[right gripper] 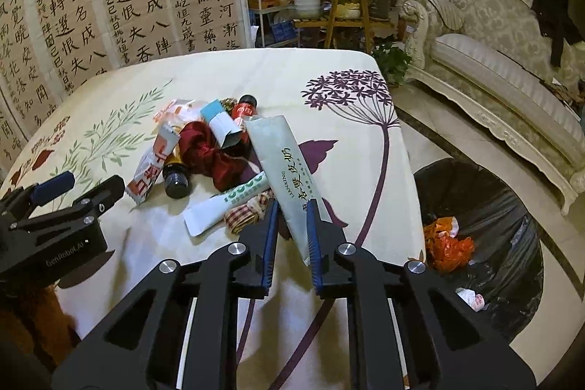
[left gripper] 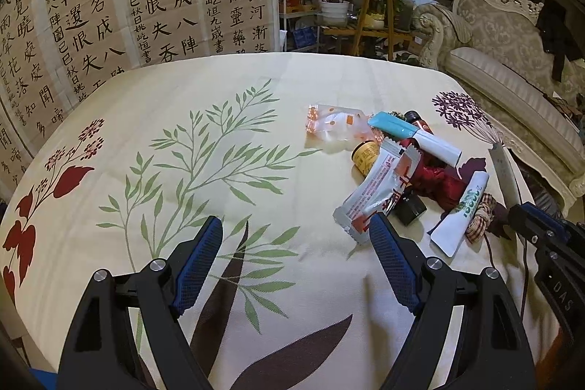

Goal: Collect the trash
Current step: 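Grasp the white tube with the right gripper and lift it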

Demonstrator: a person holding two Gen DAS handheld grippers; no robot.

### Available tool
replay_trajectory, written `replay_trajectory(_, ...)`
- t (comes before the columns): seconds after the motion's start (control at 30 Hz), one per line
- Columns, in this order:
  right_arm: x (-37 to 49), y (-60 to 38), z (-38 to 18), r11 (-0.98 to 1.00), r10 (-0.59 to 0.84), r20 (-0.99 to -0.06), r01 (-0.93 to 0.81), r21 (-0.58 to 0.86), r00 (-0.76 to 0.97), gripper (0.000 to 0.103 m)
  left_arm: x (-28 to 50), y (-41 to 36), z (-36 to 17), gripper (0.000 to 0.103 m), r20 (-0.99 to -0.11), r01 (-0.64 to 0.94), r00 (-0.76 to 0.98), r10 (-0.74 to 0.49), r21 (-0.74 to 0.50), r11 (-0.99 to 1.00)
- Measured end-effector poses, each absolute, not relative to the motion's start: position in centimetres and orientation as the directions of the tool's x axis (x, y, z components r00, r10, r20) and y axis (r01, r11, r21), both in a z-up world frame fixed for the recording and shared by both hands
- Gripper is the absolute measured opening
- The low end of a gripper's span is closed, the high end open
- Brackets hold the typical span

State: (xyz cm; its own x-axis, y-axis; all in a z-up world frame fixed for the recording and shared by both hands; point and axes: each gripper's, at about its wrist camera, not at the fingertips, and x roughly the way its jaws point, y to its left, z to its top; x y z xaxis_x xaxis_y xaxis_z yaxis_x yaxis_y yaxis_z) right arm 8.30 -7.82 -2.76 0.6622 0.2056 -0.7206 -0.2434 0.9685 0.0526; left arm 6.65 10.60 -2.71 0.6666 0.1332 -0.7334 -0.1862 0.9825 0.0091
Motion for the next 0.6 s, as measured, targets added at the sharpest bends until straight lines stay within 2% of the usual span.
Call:
replay_trajectory(0.27, 8.6, -8.7, -2.1, 0.974, 0.203, -0.701, -0.213, 0.075, 0.683, 0.006, 7.1, 10.3, -2.4, 0.080, -0.730, -0.176, 0.672, 0.125, 0.006, 0.984)
replay_trajectory(0.6, 8.8, -9.7, -1.8, 0.978, 0.198, -0.688, -0.185, 0.094, 0.699, 0.003, 8.0, 9.2, -2.1, 0.080, -0.719, -0.138, 0.688, 0.099, 0.004, 0.990)
